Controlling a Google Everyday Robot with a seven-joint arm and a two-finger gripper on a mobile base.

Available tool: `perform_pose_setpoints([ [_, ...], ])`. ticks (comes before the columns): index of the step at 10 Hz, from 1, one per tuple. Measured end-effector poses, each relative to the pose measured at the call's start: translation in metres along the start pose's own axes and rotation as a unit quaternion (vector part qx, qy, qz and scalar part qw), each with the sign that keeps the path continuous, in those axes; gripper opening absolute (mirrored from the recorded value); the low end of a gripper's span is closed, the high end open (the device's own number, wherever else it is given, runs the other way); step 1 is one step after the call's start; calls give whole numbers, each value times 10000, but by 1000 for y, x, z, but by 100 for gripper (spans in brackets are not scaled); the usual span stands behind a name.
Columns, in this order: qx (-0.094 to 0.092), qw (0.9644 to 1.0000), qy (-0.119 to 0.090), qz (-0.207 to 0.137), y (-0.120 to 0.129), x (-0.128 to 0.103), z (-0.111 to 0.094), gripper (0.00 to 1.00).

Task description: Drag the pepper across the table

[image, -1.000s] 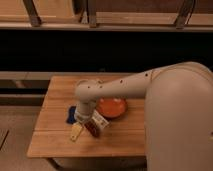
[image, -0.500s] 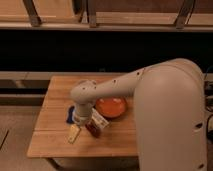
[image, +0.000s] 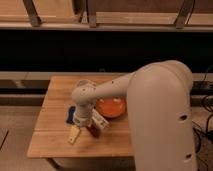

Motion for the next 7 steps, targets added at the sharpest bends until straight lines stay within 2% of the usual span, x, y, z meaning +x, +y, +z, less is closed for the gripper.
perform_pose_setpoints([
  [4,219,9996,35,191,-13,8,-12,80],
  [7,203,9990,184,357,-24,20,-1,80],
])
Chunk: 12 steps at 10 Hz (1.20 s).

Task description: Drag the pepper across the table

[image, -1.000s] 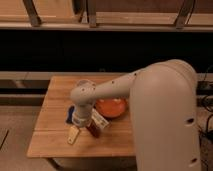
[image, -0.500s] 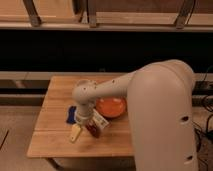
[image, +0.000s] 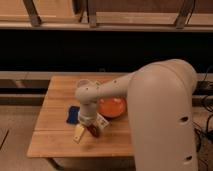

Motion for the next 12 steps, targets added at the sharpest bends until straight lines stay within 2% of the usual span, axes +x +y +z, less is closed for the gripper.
perform_pose_setpoints([
  [5,-91,9999,54,17,-13,-1,14,80],
  [6,-111,9999,33,-6,-14,-2,16,76],
  [10,-201,9996,-20,-198,-11,-13,21,39],
  [12,-242,9994,-18,-262,-9,-16,24,17],
])
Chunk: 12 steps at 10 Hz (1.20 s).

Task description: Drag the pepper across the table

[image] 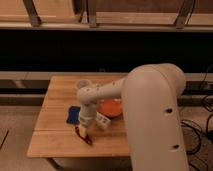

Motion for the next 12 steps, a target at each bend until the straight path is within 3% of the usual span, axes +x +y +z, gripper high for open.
perform_pose_setpoints([
  [2,-36,10000,13,-29,0,-1,4,1],
  [5,-56,9999,-35,-120,1,-7,7,0],
  [9,89,9985,-156,-522,6,-43,-3,0],
  [12,51,9966,-120,-814,11,-69,0,0],
])
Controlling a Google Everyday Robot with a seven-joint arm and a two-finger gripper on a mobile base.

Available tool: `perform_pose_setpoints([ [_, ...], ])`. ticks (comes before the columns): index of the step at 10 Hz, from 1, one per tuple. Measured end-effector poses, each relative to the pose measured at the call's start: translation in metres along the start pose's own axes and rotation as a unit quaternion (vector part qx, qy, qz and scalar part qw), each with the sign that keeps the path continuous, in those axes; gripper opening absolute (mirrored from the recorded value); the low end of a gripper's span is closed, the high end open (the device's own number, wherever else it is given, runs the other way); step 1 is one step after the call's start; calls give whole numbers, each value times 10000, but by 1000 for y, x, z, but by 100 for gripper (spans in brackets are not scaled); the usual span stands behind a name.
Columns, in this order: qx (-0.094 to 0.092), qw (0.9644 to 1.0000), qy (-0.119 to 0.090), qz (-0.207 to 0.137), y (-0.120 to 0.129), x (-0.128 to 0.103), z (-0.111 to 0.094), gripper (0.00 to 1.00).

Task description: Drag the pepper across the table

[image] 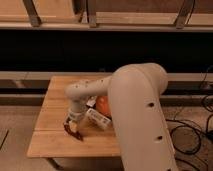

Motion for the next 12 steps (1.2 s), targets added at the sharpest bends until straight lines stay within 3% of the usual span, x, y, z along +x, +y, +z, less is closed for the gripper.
perform_pose_setpoints([
  [3,-32,9995,25,-308,-6,-31,3,0],
  [6,86,9983,-9,-573,-18,-63,-10,0],
  [10,189,9947,-356,-949,-25,-109,-39,1],
  [12,251,9927,-501,-1064,-25,-119,-47,4],
])
